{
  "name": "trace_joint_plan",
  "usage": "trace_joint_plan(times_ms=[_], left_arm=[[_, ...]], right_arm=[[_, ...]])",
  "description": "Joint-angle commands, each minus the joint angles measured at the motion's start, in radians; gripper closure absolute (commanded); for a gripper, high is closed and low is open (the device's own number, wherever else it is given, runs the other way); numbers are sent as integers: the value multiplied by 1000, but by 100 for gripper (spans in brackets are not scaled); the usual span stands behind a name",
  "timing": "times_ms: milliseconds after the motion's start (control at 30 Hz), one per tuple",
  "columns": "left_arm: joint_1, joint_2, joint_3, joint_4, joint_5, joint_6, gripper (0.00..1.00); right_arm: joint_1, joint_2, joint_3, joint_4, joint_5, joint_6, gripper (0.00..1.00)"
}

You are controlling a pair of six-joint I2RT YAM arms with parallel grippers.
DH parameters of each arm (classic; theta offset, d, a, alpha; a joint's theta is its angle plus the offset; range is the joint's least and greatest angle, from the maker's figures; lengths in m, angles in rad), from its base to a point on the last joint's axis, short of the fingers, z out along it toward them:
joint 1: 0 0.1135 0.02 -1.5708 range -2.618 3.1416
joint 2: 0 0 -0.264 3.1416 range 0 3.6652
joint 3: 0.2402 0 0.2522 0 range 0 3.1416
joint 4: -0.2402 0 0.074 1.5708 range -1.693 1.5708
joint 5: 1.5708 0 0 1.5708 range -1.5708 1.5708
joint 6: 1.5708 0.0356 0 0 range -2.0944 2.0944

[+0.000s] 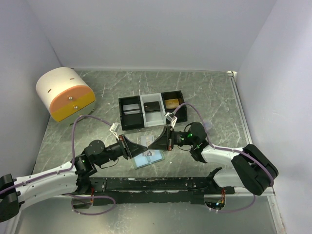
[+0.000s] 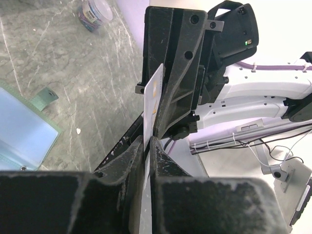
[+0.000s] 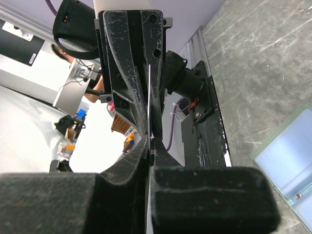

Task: Take the credit cards out of the card holder

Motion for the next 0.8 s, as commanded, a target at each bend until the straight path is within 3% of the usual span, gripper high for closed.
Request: trace_joint_plan(times_ms=[0,133,333,400,500,767], left_arm=[[-5,-23,23,-73,-14,20,76],[-5,-56,34,-154,-39,29,64],[-5,-98,45,-233,-62,40,67],[-5,-104,52,-253,-62,46,64],[-5,-106,88,-346,-86,67,50],[-5,-34,338,-802,-286,210,3]], right_arm=[[4,-29,-8,2,16,-17,100],[4,-37,-2,-16,20,-24,100],[4,-39,4,-42,29,-37,100],[4,-42,8,-60,35,-50,100],[5,-63,30,-160,59,-104,100],[13,-172,162,-616,240,-395,100]])
